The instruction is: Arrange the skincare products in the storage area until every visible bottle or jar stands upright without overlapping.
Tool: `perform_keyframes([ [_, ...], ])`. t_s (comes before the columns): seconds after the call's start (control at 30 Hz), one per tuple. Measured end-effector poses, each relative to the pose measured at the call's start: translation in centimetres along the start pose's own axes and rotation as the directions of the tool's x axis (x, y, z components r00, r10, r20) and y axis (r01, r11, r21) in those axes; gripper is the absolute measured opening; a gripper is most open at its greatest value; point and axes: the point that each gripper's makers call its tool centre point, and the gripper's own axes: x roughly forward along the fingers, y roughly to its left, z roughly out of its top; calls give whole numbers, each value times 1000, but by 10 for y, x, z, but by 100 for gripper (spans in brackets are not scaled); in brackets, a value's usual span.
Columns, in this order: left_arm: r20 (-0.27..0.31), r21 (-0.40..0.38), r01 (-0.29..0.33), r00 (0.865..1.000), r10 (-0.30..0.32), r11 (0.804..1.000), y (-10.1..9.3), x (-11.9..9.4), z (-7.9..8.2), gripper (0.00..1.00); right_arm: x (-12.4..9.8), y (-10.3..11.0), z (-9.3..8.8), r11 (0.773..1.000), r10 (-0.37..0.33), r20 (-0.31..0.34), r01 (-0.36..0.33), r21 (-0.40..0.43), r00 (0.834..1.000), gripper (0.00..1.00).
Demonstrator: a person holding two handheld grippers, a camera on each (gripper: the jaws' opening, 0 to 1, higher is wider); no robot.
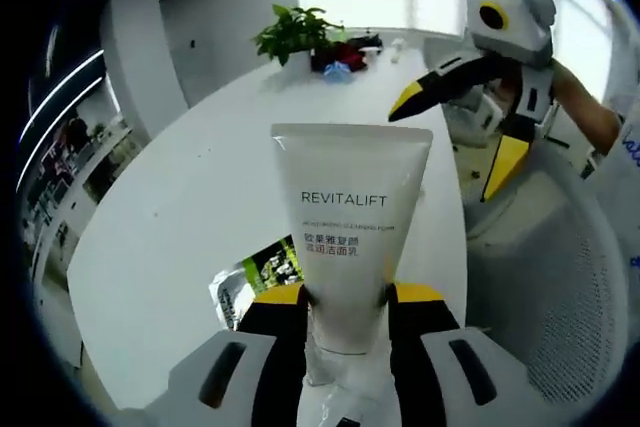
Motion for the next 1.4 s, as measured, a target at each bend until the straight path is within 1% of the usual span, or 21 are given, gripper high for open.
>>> perform_keyframes([
  [0.07, 0, -3, -1, 1000, 1, 1000, -2, 4, -1, 28, 0, 2, 2, 1000, 5, 10, -5, 0, 1000, 70],
  [0.17, -2, -17, 22, 1000, -22, 1000, -10, 10, -2, 28, 0, 5, 5, 1000, 18, 20, -18, -1, 1000, 65],
  [0.43, 0, -28, 22, 1000, -22, 999, -18, 21, -4, 28, 7, 22, 12, 997, 75, 36, -75, -6, 997, 51],
  [0.6, 19, -52, 1, 1000, 0, 999, -16, 24, -2, 28, 11, 31, 20, 994, 110, 72, -112, 16, 991, 42],
  [0.63, 19, -57, -6, 1000, 7, 998, -15, 25, -3, 28, 12, 32, 21, 992, 121, 68, -122, 21, 990, 40],
  [0.73, 22, -67, -13, 1000, 14, 998, -15, 26, -4, 28, 16, 33, 22, 992, 121, 69, -123, 27, 990, 36],
  [0.8, 29, -76, -16, 999, 19, 997, -15, 27, -4, 28, 19, 36, 24, 989, 134, 77, -137, 45, 988, 34],
  [0.9, 29, -80, -21, 999, 24, 997, -15, 28, -4, 28, 24, 36, 28, 988, 135, 88, -141, 69, 987, 28],
  [1.07, 34, -90, -42, 998, 45, 995, -14, 28, -4, 28, 30, 43, 31, 984, 149, 99, -158, 86, 984, 24],
  [1.1, 36, -93, -43, 998, 46, 995, -14, 28, -3, 28, 30, 43, 32, 983, 150, 100, -159, 87, 984, 23],
  [1.23, 48, -101, -47, 997, 52, 994, -15, 28, -2, 28, 34, 35, 33, 983, 145, 101, -155, 103, 984, 20],
  [1.33, 51, -108, -53, 997, 59, 993, -15, 28, -2, 28, 35, 30, 32, 982, 142, 101, -153, 108, 985, 14],
  [1.4, 55, -110, -58, 996, 64, 992, -15, 28, -1, 28, 35, 33, 34, 982, 144, 102, -155, 110, 984, 12],
])
